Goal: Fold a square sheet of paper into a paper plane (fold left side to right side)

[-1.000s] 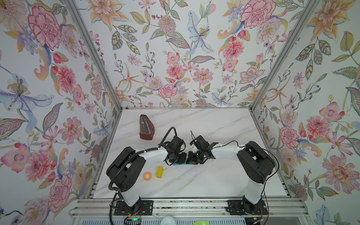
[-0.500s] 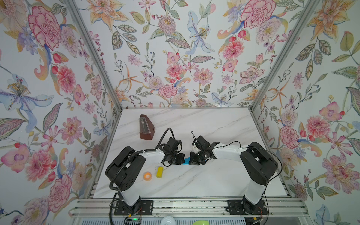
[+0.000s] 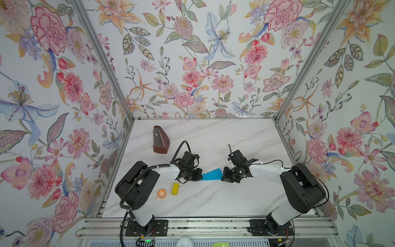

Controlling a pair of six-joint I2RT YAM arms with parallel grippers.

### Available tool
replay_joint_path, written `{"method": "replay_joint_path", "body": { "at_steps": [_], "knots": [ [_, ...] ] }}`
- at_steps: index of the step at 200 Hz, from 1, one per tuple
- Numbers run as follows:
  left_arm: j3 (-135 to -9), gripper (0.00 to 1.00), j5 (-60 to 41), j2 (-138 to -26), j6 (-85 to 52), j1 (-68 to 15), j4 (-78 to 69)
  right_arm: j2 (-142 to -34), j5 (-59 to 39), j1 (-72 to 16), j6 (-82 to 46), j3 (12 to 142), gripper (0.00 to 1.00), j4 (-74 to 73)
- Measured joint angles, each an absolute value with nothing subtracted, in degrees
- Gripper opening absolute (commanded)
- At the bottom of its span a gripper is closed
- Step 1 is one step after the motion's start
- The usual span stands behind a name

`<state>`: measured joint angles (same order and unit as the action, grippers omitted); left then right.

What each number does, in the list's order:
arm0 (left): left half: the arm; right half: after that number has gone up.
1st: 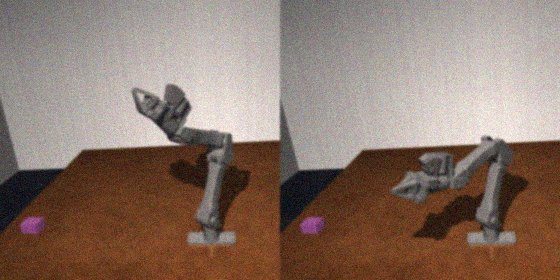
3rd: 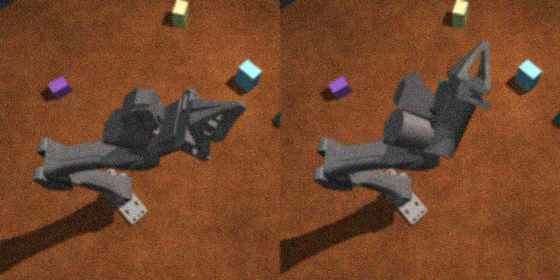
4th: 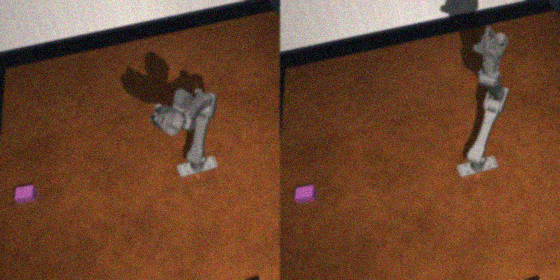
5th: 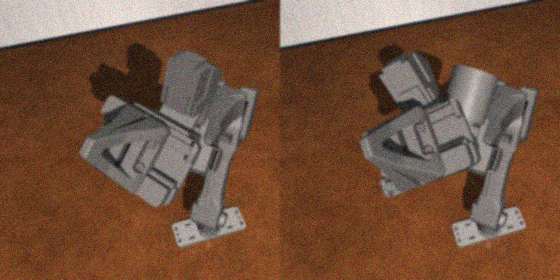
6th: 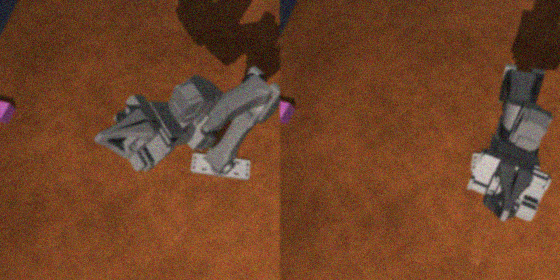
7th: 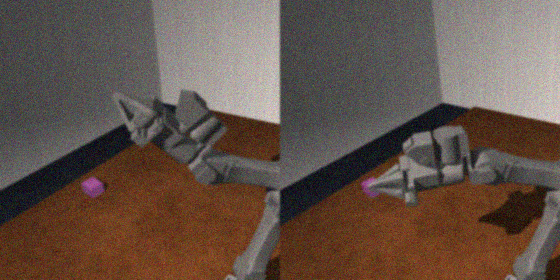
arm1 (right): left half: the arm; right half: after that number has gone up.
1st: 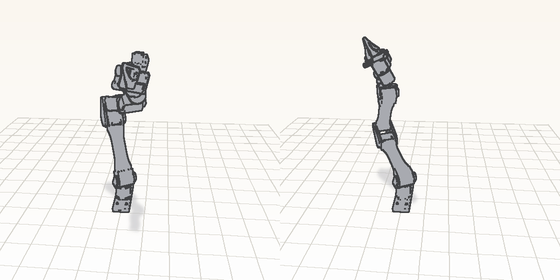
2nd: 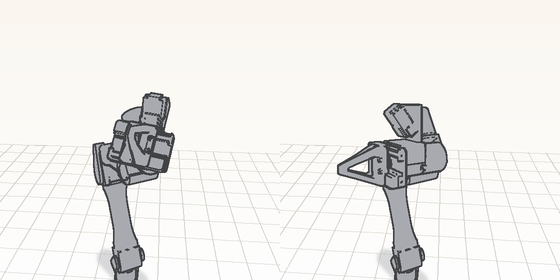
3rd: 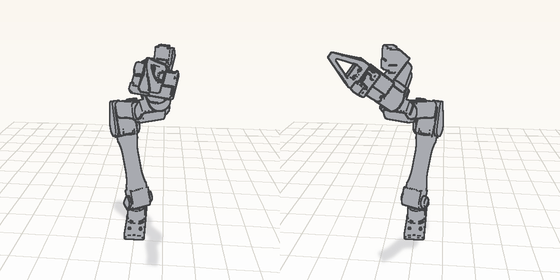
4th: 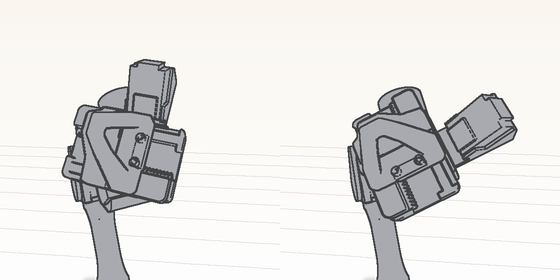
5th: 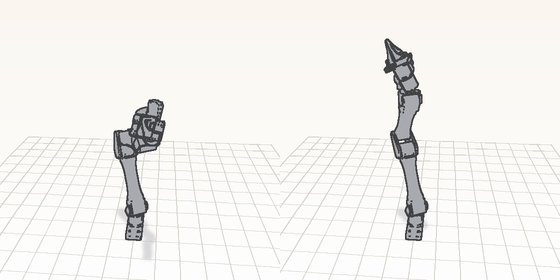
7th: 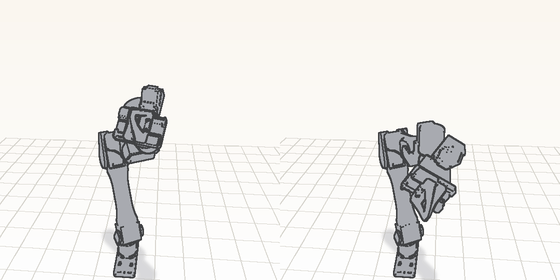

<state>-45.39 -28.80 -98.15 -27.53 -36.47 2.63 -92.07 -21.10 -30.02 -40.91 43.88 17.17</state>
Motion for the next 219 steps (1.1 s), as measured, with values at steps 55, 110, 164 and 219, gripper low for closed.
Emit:
{"method": "replay_joint_path", "body": {
  "at_steps": [55, 110, 164, 219],
  "knots": [
    [-45.41, 0.0, -28.71, -97.86, -27.57, -36.53, 2.81, -88.25, -17.85, -25.47, -40.91, 41.98, 0.0, 20.58],
    [-45.52, 0.05, -28.75, -91.83, -29.02, -38.33, 7.35, -82.72, -12.71, -27.73, -41.21, 46.81, 0.18, 30.94],
    [-48.16, 0.12, -26.15, -83.72, -28.36, -34.81, 9.17, -86.67, -12.67, -35.0, -41.78, 61.58, 0.34, 31.29],
    [-48.14, 0.17, -26.17, -86.94, -26.76, -30.06, 10.0, -102.74, -14.74, -38.28, -40.77, 70.63, 0.56, 30.65]
  ]
}}
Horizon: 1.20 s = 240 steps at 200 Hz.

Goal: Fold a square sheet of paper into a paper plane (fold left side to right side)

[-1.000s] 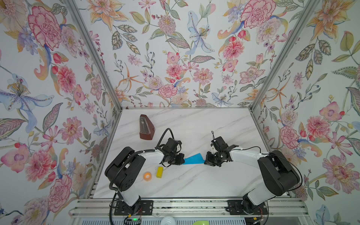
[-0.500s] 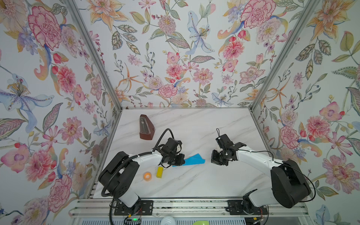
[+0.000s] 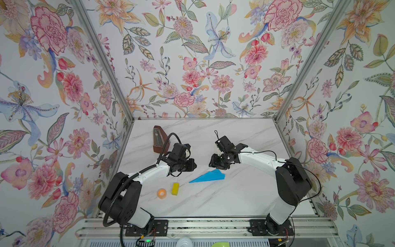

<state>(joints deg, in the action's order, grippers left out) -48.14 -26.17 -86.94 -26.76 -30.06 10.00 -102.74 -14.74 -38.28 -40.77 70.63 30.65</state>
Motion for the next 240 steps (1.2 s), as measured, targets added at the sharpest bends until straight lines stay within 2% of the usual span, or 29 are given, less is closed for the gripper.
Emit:
{"method": "replay_joint_path", "body": {
  "at_steps": [24, 83, 116, 162, 184, 240],
  "knots": [
    [-47.99, 0.17, -26.79, -88.25, -26.37, -29.41, 9.8, -106.89, -17.21, -38.28, -40.23, 71.57, 0.56, 30.65],
    [-47.9, 0.18, -27.05, -88.58, -26.17, -28.08, 8.75, -106.28, -26.57, -40.05, -37.01, 70.72, 0.39, 29.85],
    [-47.88, 0.18, -28.18, -88.58, -26.11, -28.08, 8.78, -102.96, -29.8, -44.05, -36.18, 66.32, 0.41, 28.84],
    [-46.76, 0.2, -29.67, -88.58, -25.69, -28.12, 8.8, -100.07, -26.48, -48.95, -37.69, 58.41, 0.52, 28.29],
    [-46.15, 0.21, -30.7, -88.79, -25.3, -28.77, 8.75, -97.12, -23.51, -49.01, -39.9, 54.37, 0.53, 26.35],
    [-45.91, 0.2, -33.36, -94.45, -25.34, -32.84, 7.38, -93.51, -19.92, -44.69, -46.0, 48.86, 0.4, 20.67]
  ]
}}
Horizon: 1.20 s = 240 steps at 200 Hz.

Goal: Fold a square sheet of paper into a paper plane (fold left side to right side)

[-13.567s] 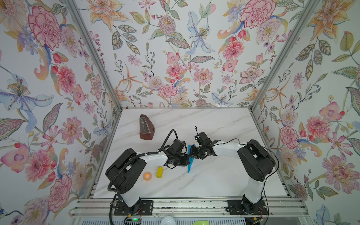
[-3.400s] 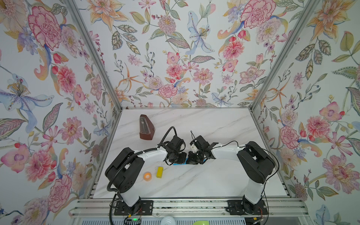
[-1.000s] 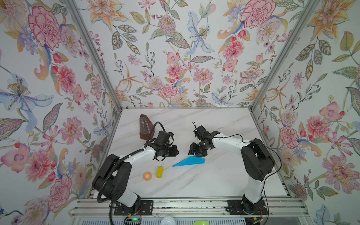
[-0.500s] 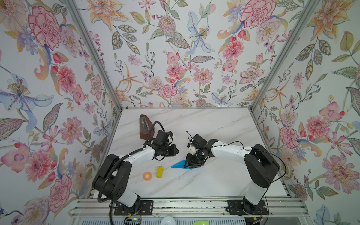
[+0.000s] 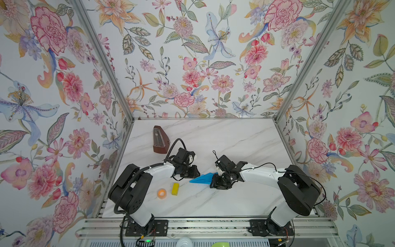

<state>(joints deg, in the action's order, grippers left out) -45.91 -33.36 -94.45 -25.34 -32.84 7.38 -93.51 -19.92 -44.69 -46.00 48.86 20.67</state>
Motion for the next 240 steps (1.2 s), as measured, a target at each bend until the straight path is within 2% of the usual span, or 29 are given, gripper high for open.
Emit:
{"method": "replay_joint_path", "body": {
  "at_steps": [28, 51, 67, 110, 141, 168, 240],
  "knots": [
    [-45.06, 0.21, -34.59, -95.37, -25.61, -34.13, 6.09, -93.1, -19.94, -41.82, -46.89, 47.86, 0.39, 18.98],
    [-44.62, 0.21, -35.83, -95.37, -26.68, -34.96, 4.23, -93.1, -19.99, -39.29, -46.59, 47.77, 0.45, 18.33],
    [-44.62, 0.21, -36.27, -95.64, -27.53, -36.14, 2.9, -92.99, -20.08, -37.04, -45.54, 47.77, 0.46, 18.22],
    [-44.53, 0.21, -37.15, -96.47, -31.07, -40.64, -1.04, -88.99, -15.62, -31.77, -43.29, 47.83, 0.48, 24.58],
    [-44.53, 0.21, -37.15, -98.02, -33.58, -43.33, -3.92, -83.66, -12.51, -32.12, -43.75, 50.3, 0.48, 29.08],
    [-44.56, 0.21, -37.15, -99.18, -35.46, -44.64, -5.67, -83.15, -10.57, -33.91, -45.34, 54.65, 0.49, 30.2],
    [-45.45, 0.22, -37.12, -99.98, -37.41, -46.7, -7.81, -93.45, -7.79, -38.79, -46.98, 63.99, 0.48, 30.68]
  ]
}}
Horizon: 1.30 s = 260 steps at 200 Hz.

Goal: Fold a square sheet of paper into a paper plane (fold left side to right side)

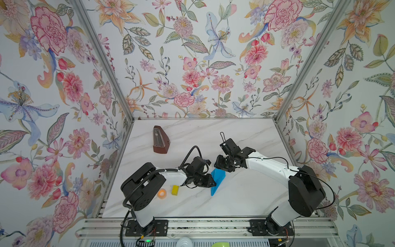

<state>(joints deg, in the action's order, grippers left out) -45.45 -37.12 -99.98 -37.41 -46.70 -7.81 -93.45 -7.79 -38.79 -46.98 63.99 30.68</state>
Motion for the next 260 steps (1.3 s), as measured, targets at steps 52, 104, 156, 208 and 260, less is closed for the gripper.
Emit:
{"method": "replay_joint_path", "body": {
  "at_steps": [52, 104, 156, 208, 260],
  "knots": [
    [-45.8, 0.24, -37.15, -99.98, -37.43, -46.96, -7.81, -98.78, -6.76, -38.81, -45.87, 64.2, 0.45, 31.16],
    [-46.0, 0.25, -35.55, -99.07, -37.06, -46.94, -6.07, -98.98, -2.83, -39.22, -43.88, 65.34, 0.19, 34.61],
    [-46.41, 0.26, -31.16, -91.22, -33.71, -42.72, 0.95, -99.02, -0.67, -39.51, -41.25, 66.92, 0.0, 37.5],
    [-44.91, 0.26, -29.32, -83.61, -31.18, -34.09, 3.7, -101.62, -0.32, -40.56, -37.06, 72.82, 0.21, 38.81],
    [-43.27, 0.26, -29.34, -82.91, -29.93, -32.67, 5.58, -105.51, -0.38, -40.53, -37.95, 72.84, 0.37, 39.7]
  ]
}}
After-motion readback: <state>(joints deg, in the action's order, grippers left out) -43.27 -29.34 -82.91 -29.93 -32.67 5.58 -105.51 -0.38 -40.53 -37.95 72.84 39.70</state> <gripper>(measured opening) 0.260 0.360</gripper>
